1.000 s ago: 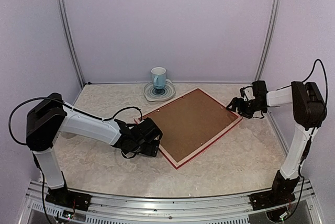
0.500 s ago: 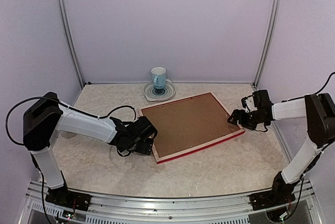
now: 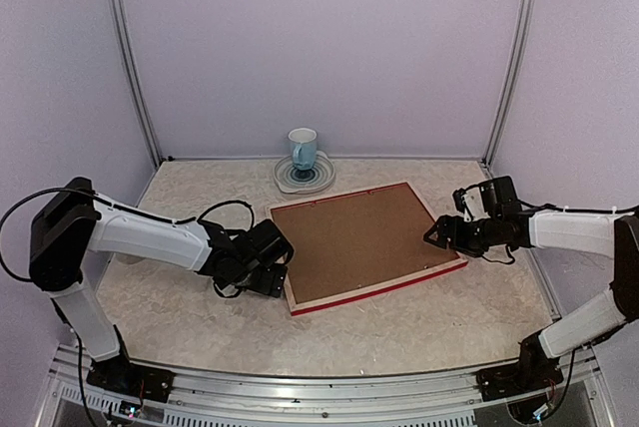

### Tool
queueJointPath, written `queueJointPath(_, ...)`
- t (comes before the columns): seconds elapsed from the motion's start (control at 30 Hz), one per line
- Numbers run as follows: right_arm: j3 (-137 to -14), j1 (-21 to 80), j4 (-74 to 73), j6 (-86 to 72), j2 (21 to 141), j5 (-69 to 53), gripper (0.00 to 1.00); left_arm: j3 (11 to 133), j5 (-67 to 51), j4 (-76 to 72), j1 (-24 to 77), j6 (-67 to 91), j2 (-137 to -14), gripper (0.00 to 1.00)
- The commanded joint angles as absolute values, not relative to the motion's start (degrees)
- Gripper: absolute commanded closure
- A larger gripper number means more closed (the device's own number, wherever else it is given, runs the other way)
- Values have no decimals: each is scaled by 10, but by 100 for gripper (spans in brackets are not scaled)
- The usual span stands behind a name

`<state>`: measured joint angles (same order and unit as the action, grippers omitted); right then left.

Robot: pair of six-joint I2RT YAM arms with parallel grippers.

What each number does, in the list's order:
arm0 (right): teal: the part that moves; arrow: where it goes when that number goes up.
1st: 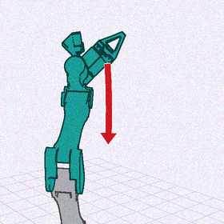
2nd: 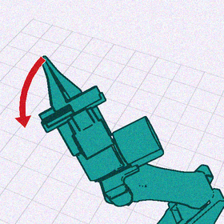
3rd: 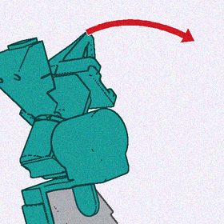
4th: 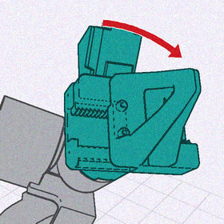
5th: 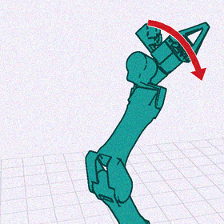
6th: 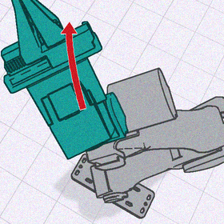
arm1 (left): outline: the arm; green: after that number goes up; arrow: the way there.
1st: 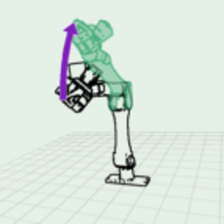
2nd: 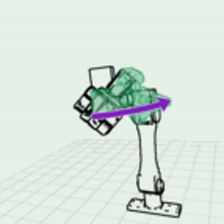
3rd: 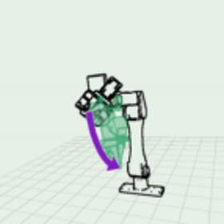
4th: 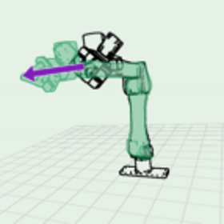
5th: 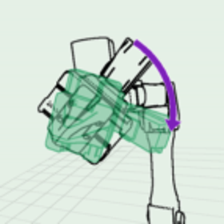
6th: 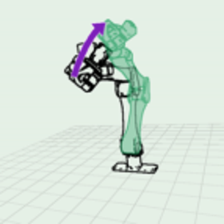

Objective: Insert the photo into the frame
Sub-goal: Rotate the photo frame at the center of the board.

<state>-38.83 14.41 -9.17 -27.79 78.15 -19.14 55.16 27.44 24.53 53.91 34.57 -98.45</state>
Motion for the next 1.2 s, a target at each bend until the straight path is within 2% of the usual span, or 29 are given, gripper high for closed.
queueJointPath(0.0, -396, 149, -113, -289, 777, -153, 11, 548, 284, 246, 516, 355, -941, 1)
queueJointPath(0.37, -532, 126, -121, -268, 935, -109, 8, 566, 252, 194, 481, 352, -952, 1)
queueJointPath(0.57, -544, 120, -98, -270, 984, -136, 9, 554, 213, 153, 451, 350, -959, 1)
queueJointPath(1.0, -477, 140, -74, -274, 917, -197, 12, 570, 156, 110, 416, 346, -990, 1)
queueJointPath(1.17, -495, 143, -104, -269, 873, -143, 11, 592, 143, 103, 416, 350, -1015, 1)
